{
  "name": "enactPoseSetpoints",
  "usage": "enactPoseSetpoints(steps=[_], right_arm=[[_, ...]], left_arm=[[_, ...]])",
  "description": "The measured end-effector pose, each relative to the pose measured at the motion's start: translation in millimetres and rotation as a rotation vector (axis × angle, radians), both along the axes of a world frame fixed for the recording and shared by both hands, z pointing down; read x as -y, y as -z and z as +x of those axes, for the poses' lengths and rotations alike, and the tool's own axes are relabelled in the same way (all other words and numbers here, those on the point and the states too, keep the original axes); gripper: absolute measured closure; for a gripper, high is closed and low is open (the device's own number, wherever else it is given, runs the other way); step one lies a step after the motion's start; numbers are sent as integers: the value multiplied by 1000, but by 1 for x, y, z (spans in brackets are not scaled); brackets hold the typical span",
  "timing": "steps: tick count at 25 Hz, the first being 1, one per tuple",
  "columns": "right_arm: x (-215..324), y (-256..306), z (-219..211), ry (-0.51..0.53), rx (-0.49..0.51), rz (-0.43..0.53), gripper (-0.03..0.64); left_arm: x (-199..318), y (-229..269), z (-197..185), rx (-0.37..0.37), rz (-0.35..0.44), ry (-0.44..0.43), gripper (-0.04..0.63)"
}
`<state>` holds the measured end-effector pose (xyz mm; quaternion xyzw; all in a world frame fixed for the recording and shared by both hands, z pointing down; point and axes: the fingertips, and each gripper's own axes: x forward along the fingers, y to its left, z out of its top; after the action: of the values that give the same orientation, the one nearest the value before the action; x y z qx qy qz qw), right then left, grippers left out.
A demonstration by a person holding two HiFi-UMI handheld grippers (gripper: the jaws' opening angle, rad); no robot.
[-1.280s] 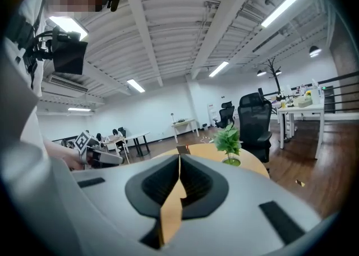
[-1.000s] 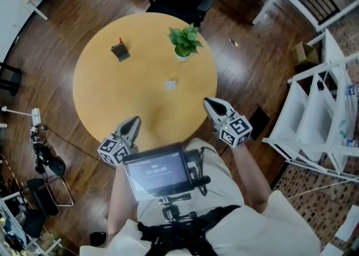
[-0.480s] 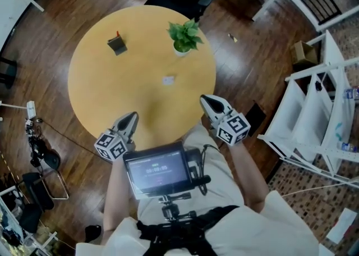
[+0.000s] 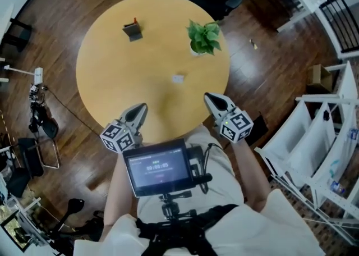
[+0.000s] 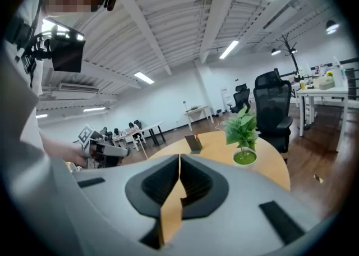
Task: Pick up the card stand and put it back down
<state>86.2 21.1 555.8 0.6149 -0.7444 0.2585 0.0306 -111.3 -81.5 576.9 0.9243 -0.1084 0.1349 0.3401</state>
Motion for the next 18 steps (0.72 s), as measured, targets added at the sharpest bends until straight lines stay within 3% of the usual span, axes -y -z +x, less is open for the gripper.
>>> enactPoseSetpoints(steps=[7,18], right_arm=[[25,-17,10,152,20,-28,603],[56,-17,33,289,41,-17,603]], left_arm=[[-1,11,26,14,7,122,595],[-2,18,37,38,8,264,595]])
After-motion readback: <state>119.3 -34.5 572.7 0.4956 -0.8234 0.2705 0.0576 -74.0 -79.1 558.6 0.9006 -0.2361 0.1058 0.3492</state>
